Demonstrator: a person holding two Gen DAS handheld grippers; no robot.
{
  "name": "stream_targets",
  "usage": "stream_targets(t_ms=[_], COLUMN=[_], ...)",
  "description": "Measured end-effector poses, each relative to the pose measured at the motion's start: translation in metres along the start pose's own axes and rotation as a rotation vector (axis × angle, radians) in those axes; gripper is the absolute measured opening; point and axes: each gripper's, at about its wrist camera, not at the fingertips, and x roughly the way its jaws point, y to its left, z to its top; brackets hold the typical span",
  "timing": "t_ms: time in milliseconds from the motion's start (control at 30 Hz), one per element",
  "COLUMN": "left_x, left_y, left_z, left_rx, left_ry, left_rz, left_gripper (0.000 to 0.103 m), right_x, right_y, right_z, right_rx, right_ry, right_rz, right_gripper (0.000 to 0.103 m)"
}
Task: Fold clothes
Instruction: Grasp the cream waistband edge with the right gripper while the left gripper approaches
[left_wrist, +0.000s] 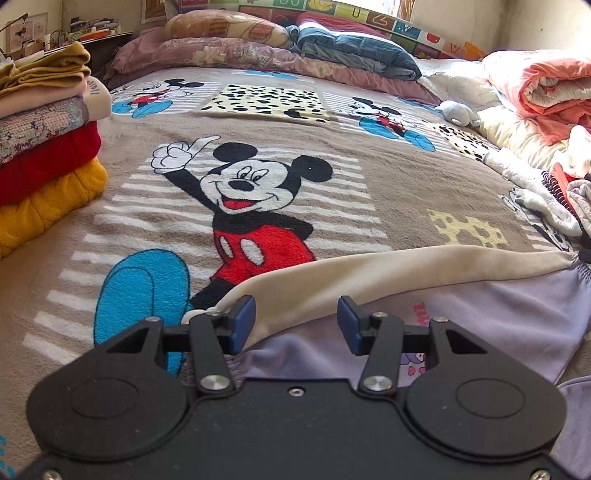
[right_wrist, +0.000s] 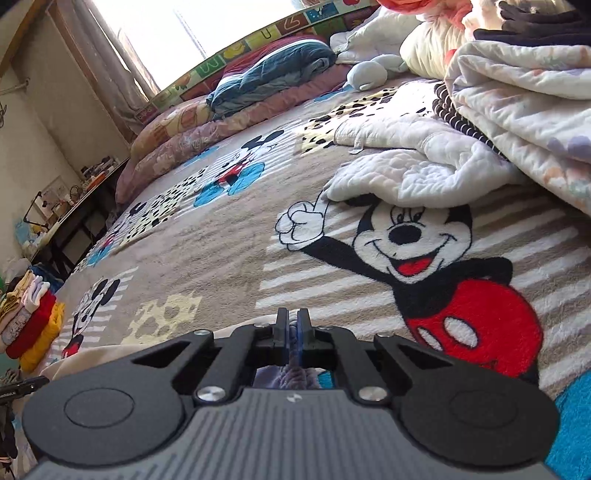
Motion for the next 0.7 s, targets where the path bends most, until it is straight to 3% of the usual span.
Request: stream_targets(t_ms=[200,333,467,600,700], left_x=[0.002,0.001,-0.005,-0.006,0.001], left_y=[0.002,0.003,0.002,-0.004,-0.004], left_z=[-0.001,0.0,0.002,0.005,0.005], left_rx=[-0.012,-0.021,-0.02,0.02,0.016], left_ry=[0.005,-0.001,-0.01,-0.01,0.003], left_rz=[0.003,-0.004,-0.027,-0.051,-0.043], left_gripper=[0.049,0.049,0.049,0.049,0.049], right_x=[0.001,-0.006,-0.008,0.022,0.051], right_y=[-0.007,-0.011,0.022,0.08,0.121], right_z=[-0.006,-0.007,-0.006,-0.017,-0.039], right_rx=[-0.002,0.0,-0.117,-0.307,-0.413], right_ry=[-0.023,-0.059,-0.045,0.125,0.283], right_rz=[-0.106,-0.133,-0.06,0.09,0.26], right_gripper=[0.002,0.002,0.004,0.006,0.007])
